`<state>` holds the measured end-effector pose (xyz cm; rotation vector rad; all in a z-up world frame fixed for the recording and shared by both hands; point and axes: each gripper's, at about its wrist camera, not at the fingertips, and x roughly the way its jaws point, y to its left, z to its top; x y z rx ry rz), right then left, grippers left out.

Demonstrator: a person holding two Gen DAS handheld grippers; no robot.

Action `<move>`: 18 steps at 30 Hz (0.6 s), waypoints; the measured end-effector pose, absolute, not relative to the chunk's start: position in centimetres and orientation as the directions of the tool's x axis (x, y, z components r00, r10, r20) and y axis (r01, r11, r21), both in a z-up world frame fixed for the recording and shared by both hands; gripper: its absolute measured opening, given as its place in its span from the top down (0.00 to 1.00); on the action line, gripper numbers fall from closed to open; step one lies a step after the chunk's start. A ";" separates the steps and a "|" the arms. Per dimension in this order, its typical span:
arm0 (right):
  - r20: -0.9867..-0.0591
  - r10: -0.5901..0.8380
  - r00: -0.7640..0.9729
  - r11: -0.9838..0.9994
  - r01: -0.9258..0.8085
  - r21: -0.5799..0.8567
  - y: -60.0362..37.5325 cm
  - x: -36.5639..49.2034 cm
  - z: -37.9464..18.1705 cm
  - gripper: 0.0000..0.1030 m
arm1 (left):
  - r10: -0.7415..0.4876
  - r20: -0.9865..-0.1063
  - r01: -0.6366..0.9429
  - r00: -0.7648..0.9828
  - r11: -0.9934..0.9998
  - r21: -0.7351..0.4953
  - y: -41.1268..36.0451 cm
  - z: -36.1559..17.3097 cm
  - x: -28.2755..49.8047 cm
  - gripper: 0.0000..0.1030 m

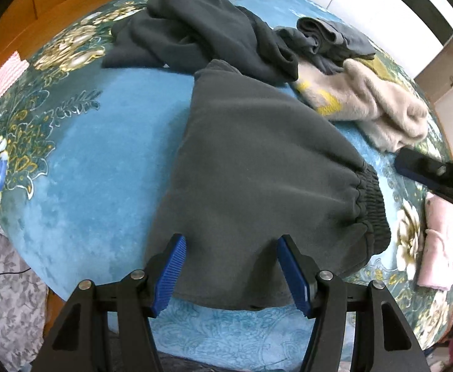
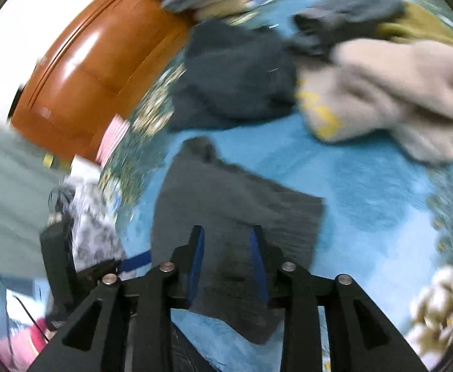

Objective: Fold clothes

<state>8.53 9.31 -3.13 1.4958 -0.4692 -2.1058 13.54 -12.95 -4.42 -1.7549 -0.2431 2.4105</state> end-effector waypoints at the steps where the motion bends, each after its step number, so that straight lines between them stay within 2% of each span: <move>1: -0.772 -0.588 -0.243 -0.808 0.229 0.543 8.4 8.4 -3.7 0.69 | 0.224 -0.922 -0.016 -0.316 -0.973 -0.231 -13.4 -4.1 13.6 0.37; 6: -0.843 -0.507 -0.179 -0.856 0.213 0.470 7.1 8.2 -9.1 0.68 | 0.270 -0.889 -0.010 -0.370 -0.958 -0.287 -14.6 -2.4 13.8 0.37; 12: -0.825 -0.526 -0.205 -0.845 0.234 0.481 7.6 9.0 -6.7 0.68 | 0.347 -0.859 -0.080 -0.377 -0.936 -0.343 -13.4 -1.8 12.9 0.37; 15: -0.832 -0.512 -0.214 -0.849 0.271 0.453 7.7 10.0 -5.3 0.65 | 0.363 -0.860 -0.083 -0.359 -0.930 -0.358 -13.1 -2.5 12.5 0.37; 18: -0.846 -0.505 -0.172 -0.850 0.268 0.453 7.5 10.8 -6.7 0.62 | 0.365 -0.873 -0.070 -0.324 -0.929 -0.363 -13.0 -4.2 12.1 0.37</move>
